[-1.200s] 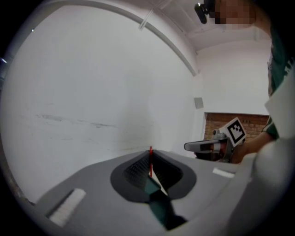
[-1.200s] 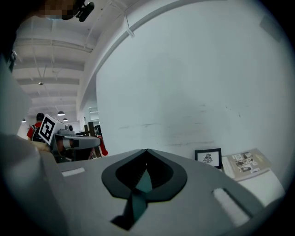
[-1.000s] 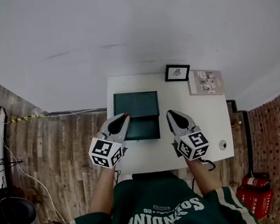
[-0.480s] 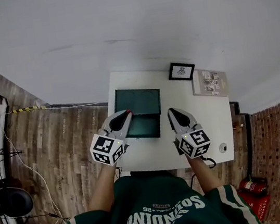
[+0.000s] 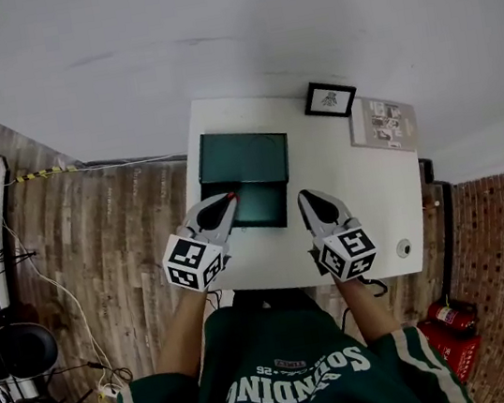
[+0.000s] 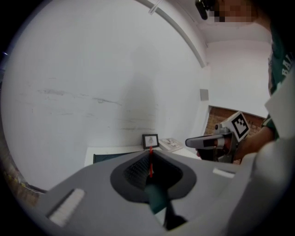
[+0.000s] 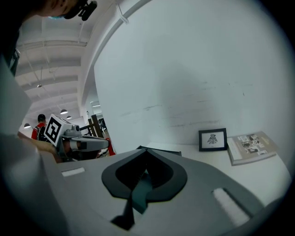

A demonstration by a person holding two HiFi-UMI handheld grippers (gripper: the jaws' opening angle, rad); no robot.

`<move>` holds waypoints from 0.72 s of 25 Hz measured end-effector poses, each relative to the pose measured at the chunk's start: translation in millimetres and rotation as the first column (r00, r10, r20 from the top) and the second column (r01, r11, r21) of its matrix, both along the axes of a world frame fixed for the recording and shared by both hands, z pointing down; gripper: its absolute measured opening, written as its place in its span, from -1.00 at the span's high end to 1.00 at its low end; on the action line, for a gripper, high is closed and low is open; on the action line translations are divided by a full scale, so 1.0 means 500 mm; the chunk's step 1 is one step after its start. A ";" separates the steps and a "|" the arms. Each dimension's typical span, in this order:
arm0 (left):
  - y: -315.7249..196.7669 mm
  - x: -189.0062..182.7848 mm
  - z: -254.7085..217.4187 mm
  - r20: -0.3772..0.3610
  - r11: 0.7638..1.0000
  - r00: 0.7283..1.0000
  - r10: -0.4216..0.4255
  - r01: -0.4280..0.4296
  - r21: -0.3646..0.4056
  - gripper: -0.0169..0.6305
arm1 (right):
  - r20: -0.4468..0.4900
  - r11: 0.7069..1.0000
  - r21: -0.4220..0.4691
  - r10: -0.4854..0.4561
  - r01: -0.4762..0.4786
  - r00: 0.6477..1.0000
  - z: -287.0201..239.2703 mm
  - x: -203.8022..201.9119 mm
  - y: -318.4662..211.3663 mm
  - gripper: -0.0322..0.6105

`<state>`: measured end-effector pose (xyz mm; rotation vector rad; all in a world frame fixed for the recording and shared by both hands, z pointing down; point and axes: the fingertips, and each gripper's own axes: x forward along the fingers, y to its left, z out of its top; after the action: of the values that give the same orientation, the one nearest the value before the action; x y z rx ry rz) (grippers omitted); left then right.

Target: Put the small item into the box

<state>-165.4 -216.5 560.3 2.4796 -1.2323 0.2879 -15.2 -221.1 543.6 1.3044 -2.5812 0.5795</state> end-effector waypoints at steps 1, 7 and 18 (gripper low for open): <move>0.006 0.002 0.014 0.005 1.000 1.000 0.004 -0.004 -0.017 0.75 | -0.002 1.000 -0.011 -0.001 0.001 1.000 0.010 0.000 0.006 0.89; 0.019 0.020 0.088 0.035 0.996 0.999 0.035 -0.032 -0.084 0.75 | -0.007 0.999 -0.052 0.010 -0.011 1.000 0.045 0.015 0.022 0.89; -0.003 0.120 0.203 0.140 0.962 0.964 0.225 -0.197 -0.191 0.75 | -0.006 0.994 -0.071 0.083 -0.084 0.997 0.049 0.069 0.032 0.89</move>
<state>-105.6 -218.1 661.6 2.4724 -0.9512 0.6363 19.2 -205.3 568.3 1.3942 -2.4897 0.6767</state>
